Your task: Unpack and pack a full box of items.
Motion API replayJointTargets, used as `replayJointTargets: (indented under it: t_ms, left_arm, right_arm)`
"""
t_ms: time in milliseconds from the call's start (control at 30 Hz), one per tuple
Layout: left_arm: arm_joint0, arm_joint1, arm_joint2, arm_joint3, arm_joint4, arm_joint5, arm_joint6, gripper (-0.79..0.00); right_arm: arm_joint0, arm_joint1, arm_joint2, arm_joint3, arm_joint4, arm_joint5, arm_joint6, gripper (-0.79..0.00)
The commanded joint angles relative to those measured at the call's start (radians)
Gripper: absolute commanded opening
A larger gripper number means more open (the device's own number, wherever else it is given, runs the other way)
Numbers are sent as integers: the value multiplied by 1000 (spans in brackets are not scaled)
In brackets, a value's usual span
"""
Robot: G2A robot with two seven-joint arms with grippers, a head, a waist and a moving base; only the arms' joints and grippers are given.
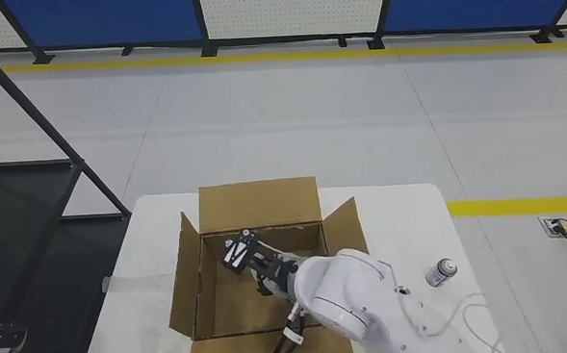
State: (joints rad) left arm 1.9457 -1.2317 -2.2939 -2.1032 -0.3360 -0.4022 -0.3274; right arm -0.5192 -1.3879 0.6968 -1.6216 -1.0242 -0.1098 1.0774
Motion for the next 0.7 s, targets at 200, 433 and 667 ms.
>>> replayJointTargets:
  t_ms: [200, 433, 667]
  left_arm:
    - [0, 0, 0, 0, 0, 0, 0, 0]
    - [0, 0, 0, 0, 0, 0, 0, 0]
    - [0, 0, 0, 0, 0, 0, 0, 0]
  right_arm:
    - [128, -71, -109, 318, 75, -60, -7, -785]
    - [206, -145, -199, 550, 90, -60, -11, -785]
    - [257, -225, -262, 741, 122, -69, -19, -785]
